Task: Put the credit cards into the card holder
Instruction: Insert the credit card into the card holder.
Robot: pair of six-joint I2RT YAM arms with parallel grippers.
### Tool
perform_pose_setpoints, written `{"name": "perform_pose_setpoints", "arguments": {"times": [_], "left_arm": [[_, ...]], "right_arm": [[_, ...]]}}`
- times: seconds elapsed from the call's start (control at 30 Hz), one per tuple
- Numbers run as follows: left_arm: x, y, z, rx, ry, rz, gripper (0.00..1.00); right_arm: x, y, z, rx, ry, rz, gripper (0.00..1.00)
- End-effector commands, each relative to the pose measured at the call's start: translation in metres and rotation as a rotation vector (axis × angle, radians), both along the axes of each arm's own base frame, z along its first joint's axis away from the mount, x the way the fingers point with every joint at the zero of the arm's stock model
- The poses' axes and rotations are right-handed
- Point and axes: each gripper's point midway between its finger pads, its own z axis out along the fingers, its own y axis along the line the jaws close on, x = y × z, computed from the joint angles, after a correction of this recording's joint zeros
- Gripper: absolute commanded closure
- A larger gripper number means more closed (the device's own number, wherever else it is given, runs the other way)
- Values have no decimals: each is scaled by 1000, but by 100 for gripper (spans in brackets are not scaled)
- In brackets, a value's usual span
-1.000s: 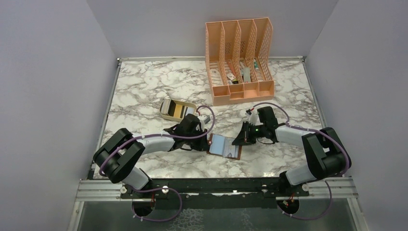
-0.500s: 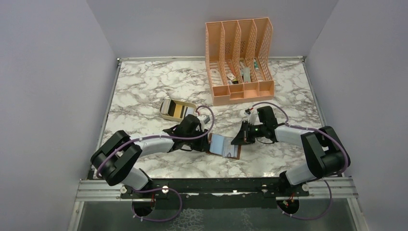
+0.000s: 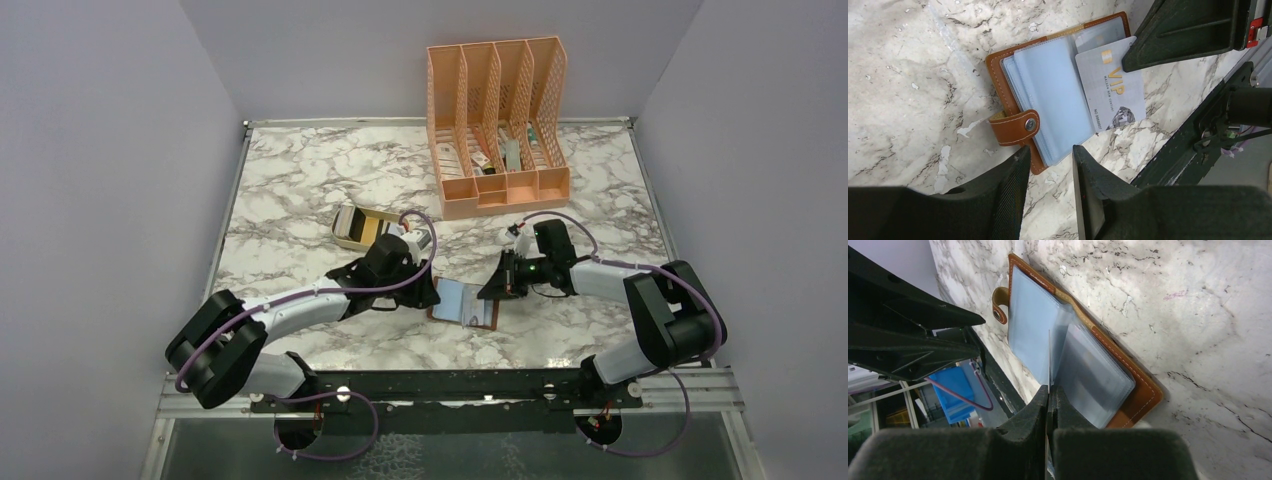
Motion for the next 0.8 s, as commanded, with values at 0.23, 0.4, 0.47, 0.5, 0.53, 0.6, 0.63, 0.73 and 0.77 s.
{"name": "perform_pose_setpoints", "arguments": {"times": [0.23,0.4,0.47,0.5,0.53,0.6,0.63,0.73,0.77], "left_arm": [[-4,-8,-18,-13,28,-31,70],[-8,-3,-34,28,54,-30,75],[-9,0,-40,48,61,-26,76],[-10,1,-43,60,66,-26,76],[-10,2,-45,70,69,-25,76],[-12,5,-50,85,75,-26,76],[-13,5,-52,89,78,-27,76],[-15,8,-54,95,81,-26,76],[-16,7,-53,94,79,-26,76]], "right_arm": [[8,7,3,36,-1,-1,99],[10,7,-2,25,12,-10,99],[11,7,-4,28,14,-9,99],[12,8,-5,29,15,-9,99],[12,8,-5,32,13,-8,99],[14,9,-5,35,10,-8,99],[14,9,-5,35,6,-7,99],[16,10,-5,40,2,-8,99],[17,11,-4,44,2,-6,99]]}}
